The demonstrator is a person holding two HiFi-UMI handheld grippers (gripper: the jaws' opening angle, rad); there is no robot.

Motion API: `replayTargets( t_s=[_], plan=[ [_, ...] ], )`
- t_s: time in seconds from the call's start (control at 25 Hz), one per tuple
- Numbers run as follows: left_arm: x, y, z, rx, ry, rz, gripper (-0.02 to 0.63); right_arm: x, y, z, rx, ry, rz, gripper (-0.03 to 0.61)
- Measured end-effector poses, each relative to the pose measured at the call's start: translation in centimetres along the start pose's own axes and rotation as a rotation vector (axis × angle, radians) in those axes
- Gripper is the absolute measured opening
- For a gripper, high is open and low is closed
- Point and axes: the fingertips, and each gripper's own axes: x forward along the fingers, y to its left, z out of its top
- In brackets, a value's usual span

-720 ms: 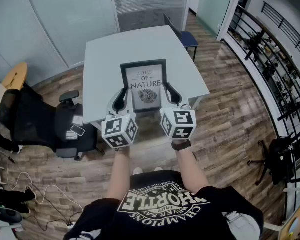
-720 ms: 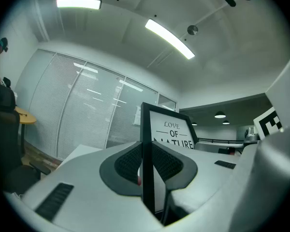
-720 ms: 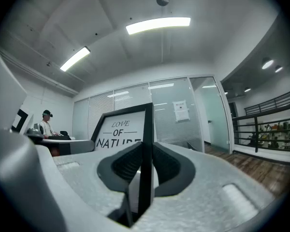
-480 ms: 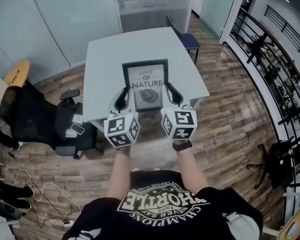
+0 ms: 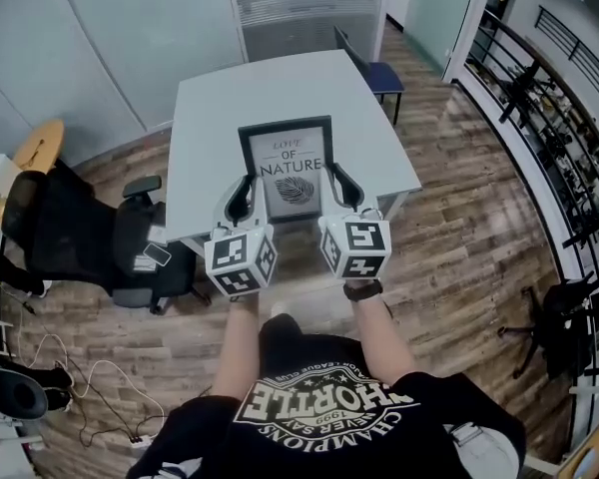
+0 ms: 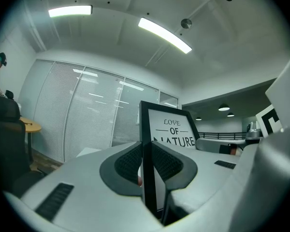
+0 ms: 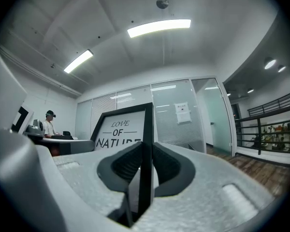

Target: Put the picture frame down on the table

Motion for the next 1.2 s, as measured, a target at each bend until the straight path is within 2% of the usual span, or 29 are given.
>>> replayTargets(
  t_s=[0.24,0.44,0.64,0.88,1.2],
  plan=[
    [3.1,1.7,-0.8,-0.008,-0.002,0.007,0.069,3.3,-0.6,-1.3,0.008,0.009,0.012,0.063],
    [8.4,3.7,-1.1,-0.022,0.006,-0.014,0.069,8.6,-2.2,-1.7,-0.005,0.022,-0.002,0.063],
    [13.9,6.3,0.9,-0.035,-0.023,-0.028,0.069,14.3,-2.7,-0.2,-0.046,-0.011,-0.012,0.064],
    [20.4,7.7,3.0,-0.025,-0.036,-0.068,0.069,20.0,-4.9,1.4,-0.052,-0.027,-0.071,0.063],
    [27.1,12.2,2.9,-0.023,-0.038,-0.08,0.069,27.7,-5.1,0.2,-0.032,-0.023,-0.114,0.064]
  ],
)
